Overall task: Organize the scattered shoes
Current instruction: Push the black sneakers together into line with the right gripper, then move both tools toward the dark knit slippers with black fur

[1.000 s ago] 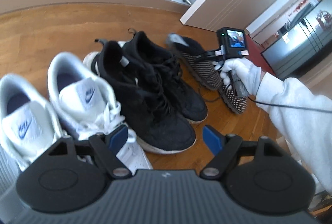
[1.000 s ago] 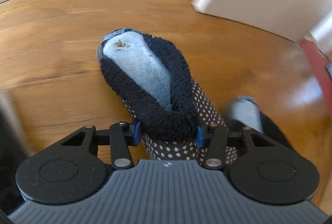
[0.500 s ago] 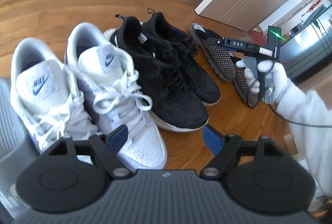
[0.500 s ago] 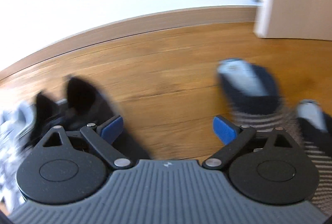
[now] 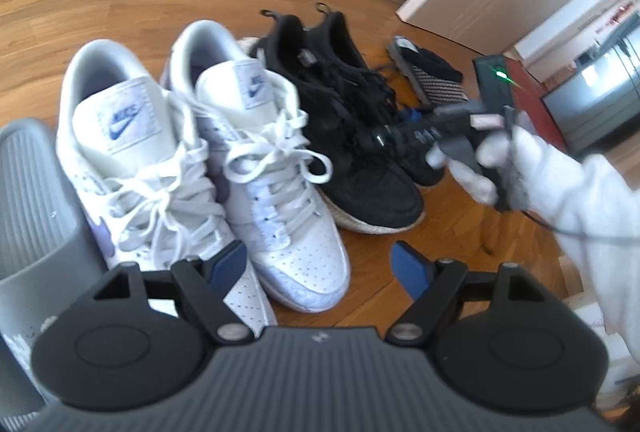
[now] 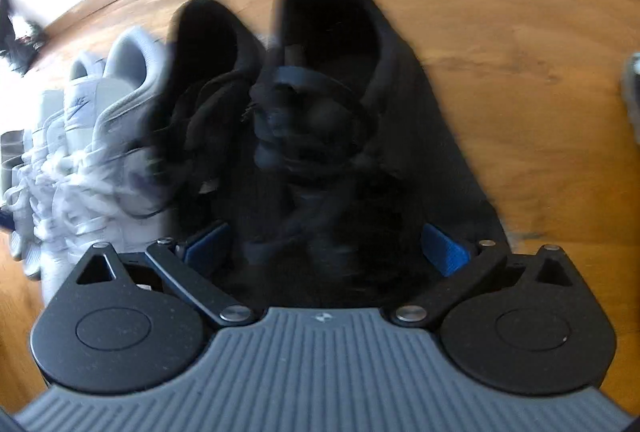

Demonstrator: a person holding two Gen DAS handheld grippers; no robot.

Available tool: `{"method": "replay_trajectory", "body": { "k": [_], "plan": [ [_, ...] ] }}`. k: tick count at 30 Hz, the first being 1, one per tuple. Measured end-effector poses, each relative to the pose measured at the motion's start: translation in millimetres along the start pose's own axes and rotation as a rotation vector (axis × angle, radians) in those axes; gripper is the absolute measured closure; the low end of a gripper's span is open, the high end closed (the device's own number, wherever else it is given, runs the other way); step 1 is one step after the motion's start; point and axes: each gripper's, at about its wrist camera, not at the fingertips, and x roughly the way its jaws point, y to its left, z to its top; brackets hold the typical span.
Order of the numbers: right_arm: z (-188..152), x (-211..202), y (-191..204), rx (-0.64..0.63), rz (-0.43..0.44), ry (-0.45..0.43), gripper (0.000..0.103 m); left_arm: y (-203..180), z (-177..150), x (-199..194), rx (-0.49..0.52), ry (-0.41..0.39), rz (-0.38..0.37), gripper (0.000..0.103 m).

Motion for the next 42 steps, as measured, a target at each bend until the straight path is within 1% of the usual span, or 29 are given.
{"method": "replay_trajectory", "body": {
  "k": [1, 3, 8, 11, 14, 18, 21, 26, 28, 31, 34, 35, 37, 38, 39, 40, 42],
  "plan": [
    [-1.2, 3.1, 12.3, -0.009, -0.065, 0.006, 0.003, 1.8, 0.7, -4.6, -0.003, -0.009, 0.003, 0.025],
    [-5.6, 8.3, 34.7, 0.041, -0.172, -0.019, 0.004, 4.7, 1.7, -13.1, 0.000, -0.026, 0.009, 0.025],
    [-13.8, 7.5, 51.8, 0.103, -0.221, -0.066, 0.004, 16.2, -3.6, -26.9, -0.008, -0.036, 0.037, 0.025],
    [-13.5, 8.3, 62.5, 0.123, -0.232, -0.061, 0.004, 21.5, -6.2, -28.0, -0.026, -0.036, 0.041, 0.025],
    [-12.3, 15.0, 88.2, 0.121, -0.275, -0.049, 0.003, 22.5, -3.8, -29.1, -0.032, -0.052, 0.047, 0.025],
    [-10.9, 24.2, 130.1, 0.118, -0.284, -0.043, 0.003, 20.9, 4.3, -34.7, -0.032, -0.085, 0.062, 0.025],
    [-7.6, 31.8, 165.8, 0.125, -0.279, -0.028, 0.003, 24.6, 11.0, -45.1, -0.025, -0.135, 0.107, 0.025],
    [-1.2, 41.4, 219.0, 0.111, -0.217, -0.004, 0.004, 35.5, 17.6, -58.3, -0.039, -0.167, 0.152, 0.025],
    [3.5, 41.0, 227.1, 0.120, -0.174, 0.010, 0.004, 37.1, 19.9, -59.7, -0.044, -0.171, 0.163, 0.025],
    [5.5, 22.2, 218.6, 0.184, -0.104, -0.007, 0.005, 32.4, 26.5, -54.4, -0.037, -0.171, 0.164, 0.025],
    [-8.4, -25.3, 190.3, 0.261, -0.046, -0.067, 0.005, 23.1, 34.3, -40.6, -0.013, -0.168, 0.140, 0.025],
    [-14.3, -42.2, 180.0, 0.281, -0.039, -0.091, 0.004, 18.5, 37.4, -35.0, -0.002, -0.167, 0.126, 0.025],
    [-30.0, -76.2, 156.1, 0.305, -0.078, -0.150, 0.002, -0.6, 49.2, -13.9, 0.029, -0.164, 0.082, 0.024],
    [-39.8, -92.8, 140.0, 0.321, -0.119, -0.183, 0.001, -9.8, 53.3, -3.7, 0.046, -0.162, 0.064, 0.024],
    [-53.1, -109.4, 112.1, 0.340, -0.182, -0.225, 0.001, -23.0, 57.0, 9.7, 0.070, -0.157, 0.042, 0.024],
    [-65.4, -119.1, 87.4, 0.351, -0.232, -0.249, 0.001, -39.3, 61.3, 25.5, 0.098, -0.150, 0.016, 0.024],
    [-98.9, -143.9, 40.1, 0.393, -0.390, -0.282, 0.000, -67.7, 65.1, 49.5, 0.134, -0.138, -0.021, 0.024]
  ]
}}
